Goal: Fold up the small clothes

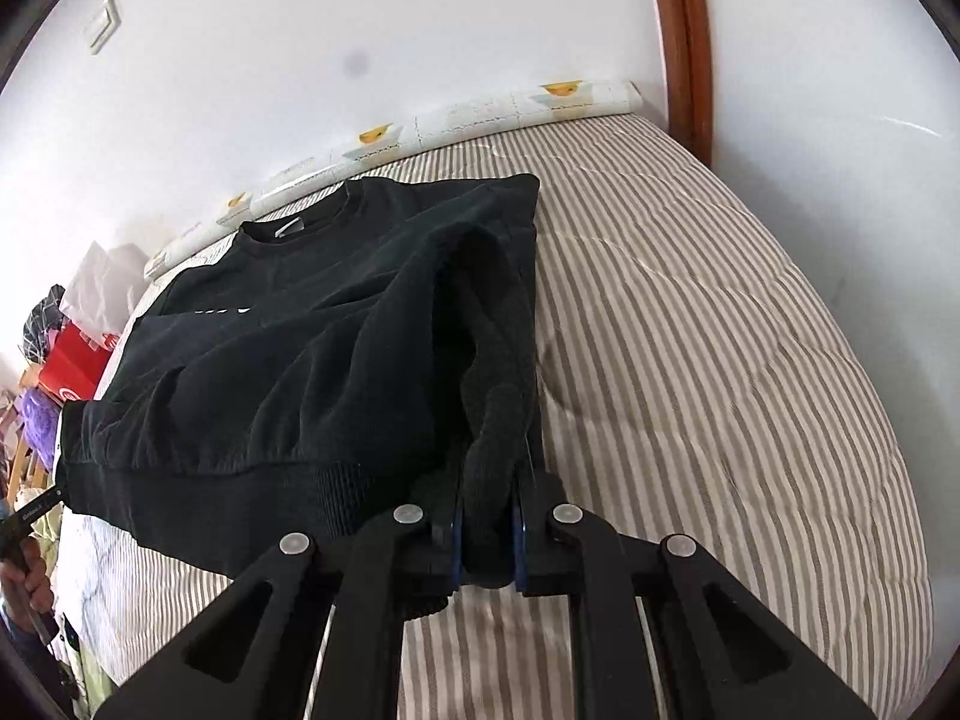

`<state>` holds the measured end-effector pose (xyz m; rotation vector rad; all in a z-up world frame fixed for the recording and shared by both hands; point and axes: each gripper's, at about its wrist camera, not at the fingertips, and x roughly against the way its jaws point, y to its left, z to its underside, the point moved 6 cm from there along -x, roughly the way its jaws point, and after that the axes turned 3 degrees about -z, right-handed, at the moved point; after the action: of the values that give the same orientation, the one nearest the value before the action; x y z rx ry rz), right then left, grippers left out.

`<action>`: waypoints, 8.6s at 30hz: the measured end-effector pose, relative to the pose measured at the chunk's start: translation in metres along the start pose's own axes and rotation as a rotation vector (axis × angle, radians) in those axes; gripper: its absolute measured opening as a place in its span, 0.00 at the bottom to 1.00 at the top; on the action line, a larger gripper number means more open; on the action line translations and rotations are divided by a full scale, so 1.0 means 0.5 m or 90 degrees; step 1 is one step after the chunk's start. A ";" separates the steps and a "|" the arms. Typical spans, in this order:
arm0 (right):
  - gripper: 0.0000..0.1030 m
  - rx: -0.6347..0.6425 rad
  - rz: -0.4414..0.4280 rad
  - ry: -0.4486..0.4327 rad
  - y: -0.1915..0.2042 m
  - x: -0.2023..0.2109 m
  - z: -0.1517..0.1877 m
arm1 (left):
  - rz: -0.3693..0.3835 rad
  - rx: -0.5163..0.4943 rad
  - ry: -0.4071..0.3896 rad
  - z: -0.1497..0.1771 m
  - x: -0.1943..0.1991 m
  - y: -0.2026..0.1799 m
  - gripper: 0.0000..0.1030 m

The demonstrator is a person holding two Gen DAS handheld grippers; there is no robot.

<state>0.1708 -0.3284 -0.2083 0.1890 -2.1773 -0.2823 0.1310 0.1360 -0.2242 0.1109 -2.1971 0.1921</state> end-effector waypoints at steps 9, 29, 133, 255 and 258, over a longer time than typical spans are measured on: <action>0.19 0.009 0.082 0.011 -0.002 0.030 0.052 | -0.010 -0.008 0.009 0.043 0.016 -0.004 0.17; 0.15 0.112 0.051 0.052 0.123 0.014 0.182 | 0.074 -0.081 0.018 0.108 0.052 -0.111 0.40; 0.17 0.030 0.091 -0.067 0.076 -0.177 -0.252 | 0.110 -0.045 -0.047 -0.179 -0.022 -0.153 0.65; 0.11 0.406 -0.101 -0.135 0.820 -0.036 0.138 | 0.095 0.024 0.001 0.068 0.024 0.103 0.56; 0.11 0.367 -0.096 -0.166 0.762 0.000 0.099 | 0.097 0.022 -0.002 0.056 0.025 0.087 0.56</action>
<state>0.1186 0.0448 -0.1333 0.6724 -2.4600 0.2628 0.0949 0.1737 -0.2346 -0.0374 -2.2066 0.3151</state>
